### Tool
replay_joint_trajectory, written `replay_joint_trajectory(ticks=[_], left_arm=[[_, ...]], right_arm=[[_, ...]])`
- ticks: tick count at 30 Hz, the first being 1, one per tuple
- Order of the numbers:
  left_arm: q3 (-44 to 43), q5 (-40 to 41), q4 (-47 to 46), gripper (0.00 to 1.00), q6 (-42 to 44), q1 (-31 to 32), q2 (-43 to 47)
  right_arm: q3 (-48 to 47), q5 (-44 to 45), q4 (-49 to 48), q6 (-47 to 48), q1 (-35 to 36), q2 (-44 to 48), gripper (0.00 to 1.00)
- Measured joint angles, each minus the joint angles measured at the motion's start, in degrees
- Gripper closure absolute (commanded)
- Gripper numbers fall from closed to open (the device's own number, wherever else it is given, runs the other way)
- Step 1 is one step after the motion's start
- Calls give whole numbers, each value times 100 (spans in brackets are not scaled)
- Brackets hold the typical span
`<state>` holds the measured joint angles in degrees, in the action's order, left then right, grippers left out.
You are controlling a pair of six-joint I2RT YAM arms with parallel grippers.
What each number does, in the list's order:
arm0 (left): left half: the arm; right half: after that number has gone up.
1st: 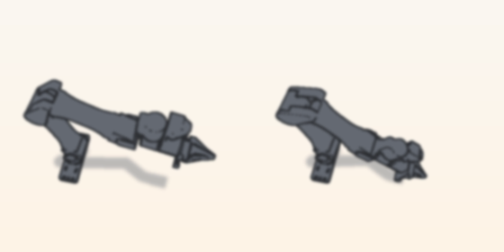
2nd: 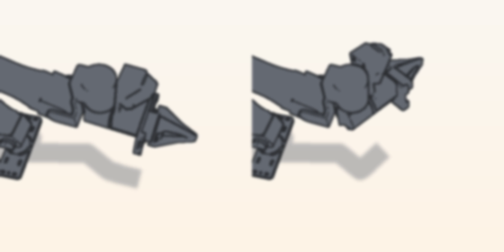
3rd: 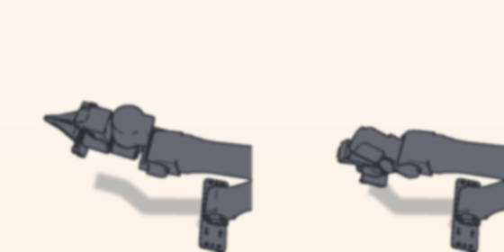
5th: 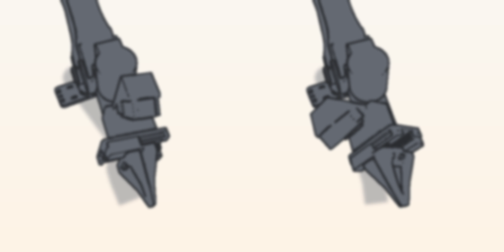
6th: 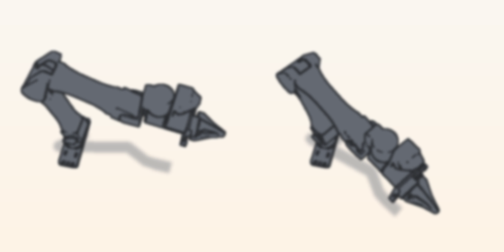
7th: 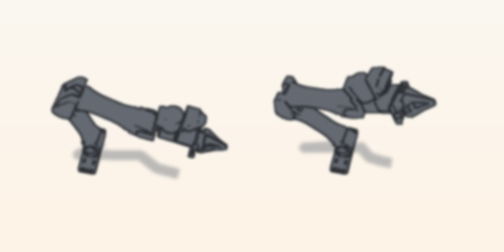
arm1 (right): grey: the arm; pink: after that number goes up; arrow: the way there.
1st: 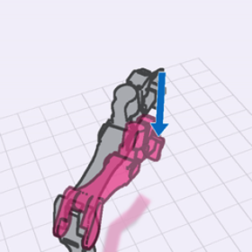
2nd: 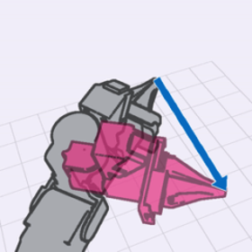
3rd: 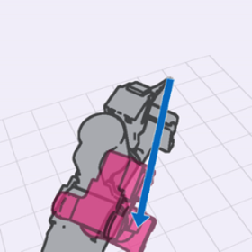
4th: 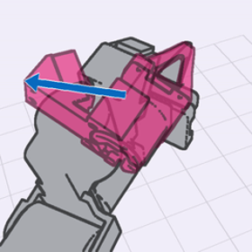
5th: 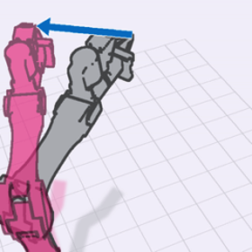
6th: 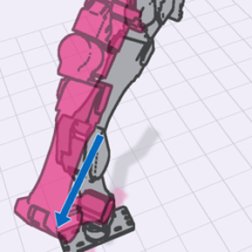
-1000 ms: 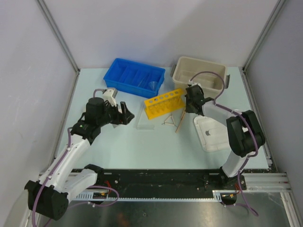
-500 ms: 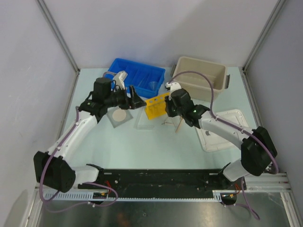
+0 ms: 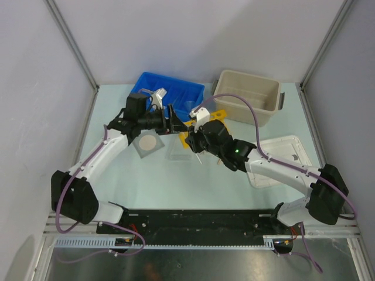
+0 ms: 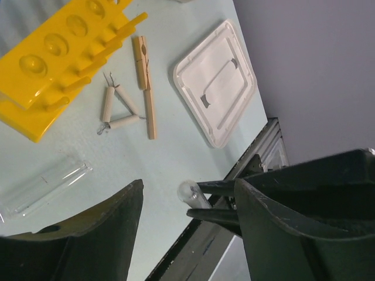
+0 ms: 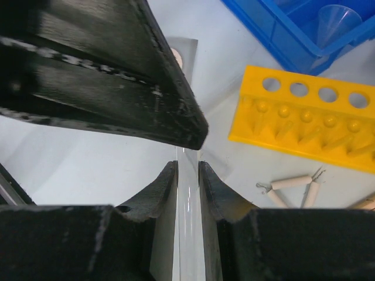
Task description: Organize the chemistry lab equipment
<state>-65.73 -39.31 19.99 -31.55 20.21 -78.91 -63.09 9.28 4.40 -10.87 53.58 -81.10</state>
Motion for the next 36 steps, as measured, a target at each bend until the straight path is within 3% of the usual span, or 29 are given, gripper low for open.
replay_joint_trajectory(ticks=[9, 17, 21, 30, 36], left_arm=[[0, -31, -35, 43, -173, 31, -236], [72, -105, -146, 67, -308, 48, -254], [118, -160, -184, 75, -356, 81, -254], [122, -136, -197, 88, -350, 96, -254], [-55, 74, -192, 90, -179, 201, -337]], right_arm=[[0, 234, -46, 4, 210, 11, 86], [9, 431, -52, 2, 282, 0, 86], [28, 485, -52, 2, 286, -31, 85], [31, 586, -76, -66, 295, -90, 69], [131, 682, 42, -203, 293, 33, 49]])
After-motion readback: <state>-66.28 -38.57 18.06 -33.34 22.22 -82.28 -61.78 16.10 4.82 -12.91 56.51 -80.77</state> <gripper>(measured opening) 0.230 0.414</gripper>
